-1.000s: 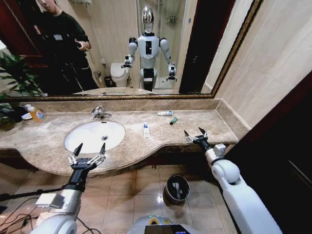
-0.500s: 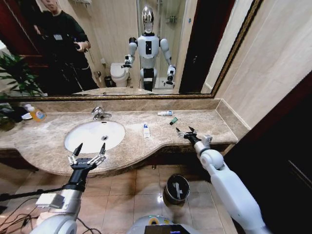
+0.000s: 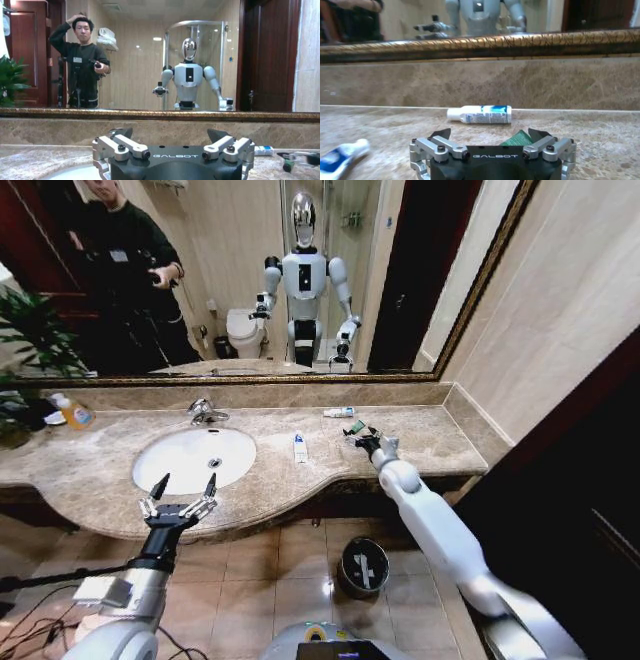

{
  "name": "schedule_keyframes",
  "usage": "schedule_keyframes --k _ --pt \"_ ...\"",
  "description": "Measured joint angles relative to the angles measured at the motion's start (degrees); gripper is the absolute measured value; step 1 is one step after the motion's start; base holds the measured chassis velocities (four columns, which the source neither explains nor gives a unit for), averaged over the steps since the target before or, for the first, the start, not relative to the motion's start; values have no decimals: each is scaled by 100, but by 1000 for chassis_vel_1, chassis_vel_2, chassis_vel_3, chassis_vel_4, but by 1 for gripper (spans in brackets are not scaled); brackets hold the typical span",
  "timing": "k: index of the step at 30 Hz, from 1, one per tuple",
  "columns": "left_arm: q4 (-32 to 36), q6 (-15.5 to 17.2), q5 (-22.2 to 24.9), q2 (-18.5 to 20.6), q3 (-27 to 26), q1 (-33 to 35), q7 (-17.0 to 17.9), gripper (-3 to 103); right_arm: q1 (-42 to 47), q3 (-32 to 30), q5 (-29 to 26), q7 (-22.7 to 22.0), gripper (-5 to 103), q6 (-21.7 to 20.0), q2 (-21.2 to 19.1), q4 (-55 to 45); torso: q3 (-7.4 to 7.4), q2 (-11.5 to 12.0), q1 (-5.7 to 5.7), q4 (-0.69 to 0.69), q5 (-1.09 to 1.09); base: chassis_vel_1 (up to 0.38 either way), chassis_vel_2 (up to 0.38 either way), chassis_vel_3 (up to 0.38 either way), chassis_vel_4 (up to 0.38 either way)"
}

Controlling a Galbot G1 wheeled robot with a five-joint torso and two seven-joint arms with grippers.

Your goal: Pick up the trash from the sink and place it in the trash bin.

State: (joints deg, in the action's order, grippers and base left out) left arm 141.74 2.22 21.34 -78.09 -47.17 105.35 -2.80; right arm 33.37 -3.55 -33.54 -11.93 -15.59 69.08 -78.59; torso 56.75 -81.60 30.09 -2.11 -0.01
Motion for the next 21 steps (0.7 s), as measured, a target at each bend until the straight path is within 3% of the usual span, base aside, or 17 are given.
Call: schedule_keyframes --k 5,21 --pt "0 0 0 0 0 0 0 100 -287 103 -44 -204 100 -3 201 426 0 0 0 0 0 0 0 0 0" --pt "0 0 0 0 0 0 0 100 -130 -50 -70 -169 100 -51 165 501 -1 -1 -1 1 1 0 0 0 0"
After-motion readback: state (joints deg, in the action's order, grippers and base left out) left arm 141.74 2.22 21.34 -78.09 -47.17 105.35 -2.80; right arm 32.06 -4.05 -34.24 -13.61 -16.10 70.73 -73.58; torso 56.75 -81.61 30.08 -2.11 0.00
